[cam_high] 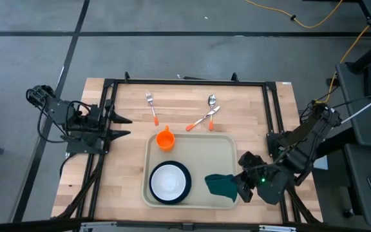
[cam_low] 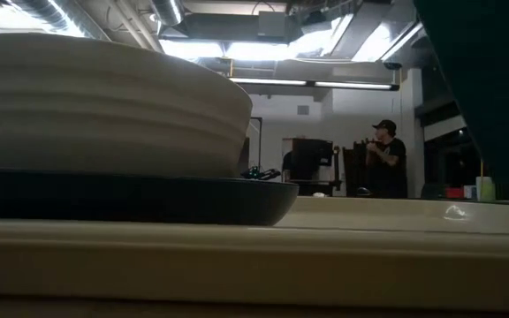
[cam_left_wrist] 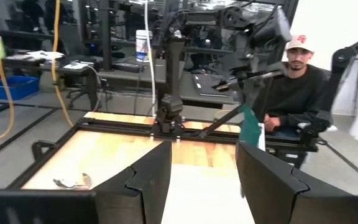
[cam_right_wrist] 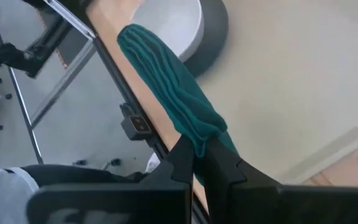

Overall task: Set up tray
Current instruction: Put the green table napkin on the light brown serving tray to the right of the blue plate

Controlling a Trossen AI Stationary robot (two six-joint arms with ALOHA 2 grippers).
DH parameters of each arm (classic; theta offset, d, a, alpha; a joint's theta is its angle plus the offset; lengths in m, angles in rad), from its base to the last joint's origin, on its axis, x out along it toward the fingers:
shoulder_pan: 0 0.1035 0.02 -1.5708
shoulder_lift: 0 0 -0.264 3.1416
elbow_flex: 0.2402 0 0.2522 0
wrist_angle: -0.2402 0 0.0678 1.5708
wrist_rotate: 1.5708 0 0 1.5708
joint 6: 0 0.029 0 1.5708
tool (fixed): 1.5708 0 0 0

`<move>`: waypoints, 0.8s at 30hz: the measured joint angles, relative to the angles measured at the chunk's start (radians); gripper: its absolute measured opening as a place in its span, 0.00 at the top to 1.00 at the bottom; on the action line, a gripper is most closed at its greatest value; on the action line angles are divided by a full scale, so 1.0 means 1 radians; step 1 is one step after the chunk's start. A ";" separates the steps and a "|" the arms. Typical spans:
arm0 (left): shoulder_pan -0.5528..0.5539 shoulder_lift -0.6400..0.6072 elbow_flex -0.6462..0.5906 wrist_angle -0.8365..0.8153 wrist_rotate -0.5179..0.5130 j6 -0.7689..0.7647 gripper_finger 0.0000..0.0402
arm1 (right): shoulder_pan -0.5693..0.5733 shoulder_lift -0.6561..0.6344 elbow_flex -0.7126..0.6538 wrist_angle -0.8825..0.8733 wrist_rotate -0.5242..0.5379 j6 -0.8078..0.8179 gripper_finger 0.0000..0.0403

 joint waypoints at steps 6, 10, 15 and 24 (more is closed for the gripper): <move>0.000 0.000 0.000 0.000 0.009 -0.011 0.57 | 0.000 -0.037 -0.128 0.090 -0.003 0.000 0.96; 0.000 0.000 0.000 0.000 0.005 -0.011 0.57 | -0.001 -0.071 -0.224 0.201 -0.003 0.000 0.96; 0.000 0.000 0.000 0.000 -0.004 -0.011 0.57 | 0.000 -0.123 -0.339 0.376 -0.016 -0.006 0.96; 0.000 0.000 0.000 0.001 -0.020 -0.019 0.57 | -0.001 -0.141 -0.362 0.436 -0.051 -0.060 0.96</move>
